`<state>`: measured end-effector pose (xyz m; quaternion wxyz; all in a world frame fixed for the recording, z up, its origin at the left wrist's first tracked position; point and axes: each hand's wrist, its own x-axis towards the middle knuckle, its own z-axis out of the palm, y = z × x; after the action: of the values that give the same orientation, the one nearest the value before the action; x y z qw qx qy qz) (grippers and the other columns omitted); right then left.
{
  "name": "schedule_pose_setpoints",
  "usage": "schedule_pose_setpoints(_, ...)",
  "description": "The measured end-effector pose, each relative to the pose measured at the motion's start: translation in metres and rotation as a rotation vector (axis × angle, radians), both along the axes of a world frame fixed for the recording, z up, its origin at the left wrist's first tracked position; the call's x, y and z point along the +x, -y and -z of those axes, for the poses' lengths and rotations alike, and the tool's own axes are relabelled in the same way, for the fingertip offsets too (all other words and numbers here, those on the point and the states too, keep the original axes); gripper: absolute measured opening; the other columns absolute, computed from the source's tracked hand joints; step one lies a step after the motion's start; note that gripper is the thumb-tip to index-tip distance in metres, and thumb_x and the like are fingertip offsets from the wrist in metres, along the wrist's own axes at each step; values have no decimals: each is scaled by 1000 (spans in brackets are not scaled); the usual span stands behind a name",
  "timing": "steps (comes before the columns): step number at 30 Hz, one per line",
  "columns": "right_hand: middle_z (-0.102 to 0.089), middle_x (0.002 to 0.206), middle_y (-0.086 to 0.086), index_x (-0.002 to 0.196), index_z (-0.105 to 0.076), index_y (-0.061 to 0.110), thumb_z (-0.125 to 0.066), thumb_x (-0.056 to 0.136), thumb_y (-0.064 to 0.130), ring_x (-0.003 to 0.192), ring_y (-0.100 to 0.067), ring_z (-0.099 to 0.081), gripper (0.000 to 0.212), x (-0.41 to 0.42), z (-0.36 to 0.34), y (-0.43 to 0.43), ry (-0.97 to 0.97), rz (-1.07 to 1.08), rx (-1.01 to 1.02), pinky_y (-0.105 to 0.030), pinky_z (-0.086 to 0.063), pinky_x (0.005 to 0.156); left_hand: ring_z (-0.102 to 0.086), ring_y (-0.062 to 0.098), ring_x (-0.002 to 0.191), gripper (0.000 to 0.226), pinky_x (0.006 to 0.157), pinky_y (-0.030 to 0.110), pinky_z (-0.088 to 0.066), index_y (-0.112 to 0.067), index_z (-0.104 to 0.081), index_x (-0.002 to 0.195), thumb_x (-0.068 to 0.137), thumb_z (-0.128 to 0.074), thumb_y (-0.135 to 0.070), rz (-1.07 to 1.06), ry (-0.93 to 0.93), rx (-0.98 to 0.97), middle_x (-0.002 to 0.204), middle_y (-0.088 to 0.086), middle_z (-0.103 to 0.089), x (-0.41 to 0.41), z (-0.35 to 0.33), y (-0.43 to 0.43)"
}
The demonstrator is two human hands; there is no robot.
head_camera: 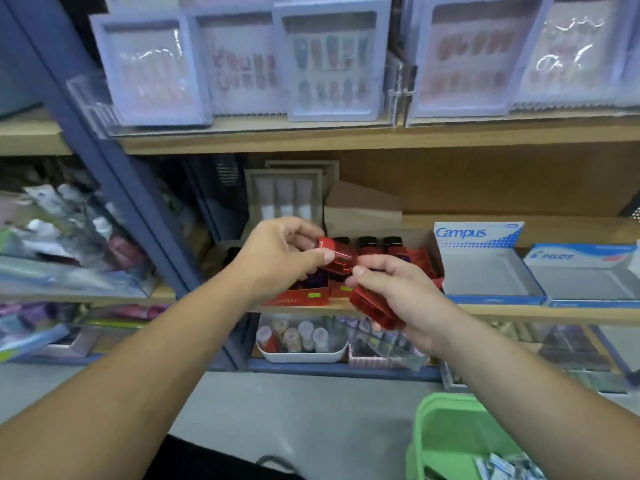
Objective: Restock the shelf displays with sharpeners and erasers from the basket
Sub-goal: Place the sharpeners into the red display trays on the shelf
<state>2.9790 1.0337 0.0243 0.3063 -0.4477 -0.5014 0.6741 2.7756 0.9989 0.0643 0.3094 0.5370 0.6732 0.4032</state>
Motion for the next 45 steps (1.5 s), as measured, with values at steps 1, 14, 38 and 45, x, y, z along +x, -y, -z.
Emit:
schedule_pose_setpoints(1,-77,106,-5,115,-70,24,-73,95,26,85,-30,-76,21,-9,2,1,59,7,36,-34,-53,50,-69,8,67,27,65,30,-59,-28,-72,96,77,-90,-27,-61,-91,11,85,-1,-74,-21,1,4)
schedule_pose_setpoints(14,-72,79,8,83,-75,29,-85,81,39,74,-7,-69,14,-75,47,-19,643,-49,463,-33,-61,73,-67,15,91,22,83,36,-60,-38,-68,99,85,-81,-27,-178,-475,-116,101,-8,-69,-120,40,3)
schedule_pose_setpoints(38,-76,109,-17,126,-63,6,-68,80,-21,102,-31,-74,54,-84,6,6,-214,-81,-93,-43,-61,88,-76,17,90,22,82,34,-63,-22,-72,118,97,-70,-19,166,55,-186,100,0,-77,-74,19,26)
schedule_pose_setpoints(45,-77,104,-16,121,-63,6,-72,85,-10,95,-28,-76,40,-103,2,13,-287,29,-138,-40,-63,76,-76,22,94,28,84,39,-63,-22,-75,111,85,-84,-20,204,173,-155,103,3,-77,-74,11,40)
